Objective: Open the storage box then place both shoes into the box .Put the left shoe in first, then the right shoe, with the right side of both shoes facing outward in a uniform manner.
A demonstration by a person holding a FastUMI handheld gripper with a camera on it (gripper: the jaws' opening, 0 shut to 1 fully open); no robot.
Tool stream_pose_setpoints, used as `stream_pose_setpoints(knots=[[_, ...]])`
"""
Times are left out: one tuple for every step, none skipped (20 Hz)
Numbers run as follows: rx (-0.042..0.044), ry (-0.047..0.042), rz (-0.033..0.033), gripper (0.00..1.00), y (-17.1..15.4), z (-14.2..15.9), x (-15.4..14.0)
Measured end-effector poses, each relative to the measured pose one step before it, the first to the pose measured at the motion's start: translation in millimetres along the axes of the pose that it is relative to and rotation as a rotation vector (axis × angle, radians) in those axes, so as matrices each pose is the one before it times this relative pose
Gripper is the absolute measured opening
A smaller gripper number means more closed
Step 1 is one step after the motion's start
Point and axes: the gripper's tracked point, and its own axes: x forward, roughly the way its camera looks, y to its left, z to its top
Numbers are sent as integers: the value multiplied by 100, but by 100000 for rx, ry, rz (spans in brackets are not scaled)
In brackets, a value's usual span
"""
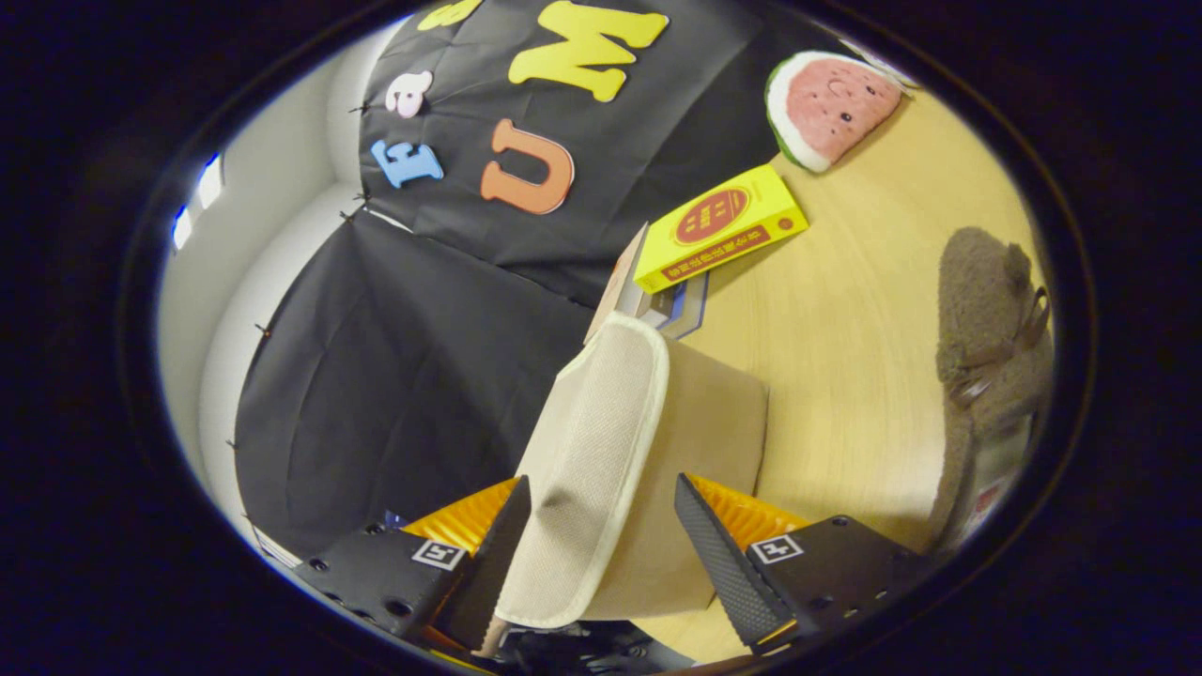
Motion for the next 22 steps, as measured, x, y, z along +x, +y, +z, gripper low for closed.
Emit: stream_pose_setpoints(knots=[[249, 1917, 1400, 94, 223, -324, 317], [768, 1161, 2659, 92, 562, 6, 148], [192, -224, -198, 82, 107, 186, 259], [204, 232, -1653, 72, -225, 178, 89], [594, -177, -696, 63, 16, 73, -329], [737, -156, -109, 53, 101, 125, -543], [836, -1293, -621, 43, -46, 398, -218], [1505, -1665, 1001, 33, 279, 545, -437], [4, 469, 366, 24, 328, -37, -311], [-815, 315, 582, 15, 419, 20, -83], [-1084, -483, -1236, 7, 327, 257, -412], [-1658, -14, -1340, 2, 356, 147, -223], [-1181, -528, -414, 1, 776, 65, -188], [-553, -623, 318, 1, 887, 281, -122], [-296, -1007, 1233, 1, 1245, 208, -171], [-686, -669, 901, 0, 1253, 247, -39], [-826, -806, 806, 1, 1311, 173, -5], [-554, -467, 1018, 1, 1427, 181, 156], [-169, -434, 704, 0, 1316, 106, 257], [-520, -557, 798, 0, 1351, 177, 444], [-725, -319, 968, 0, 1464, 25, 454], [-735, -230, 811, 0, 1322, -36, 693]])
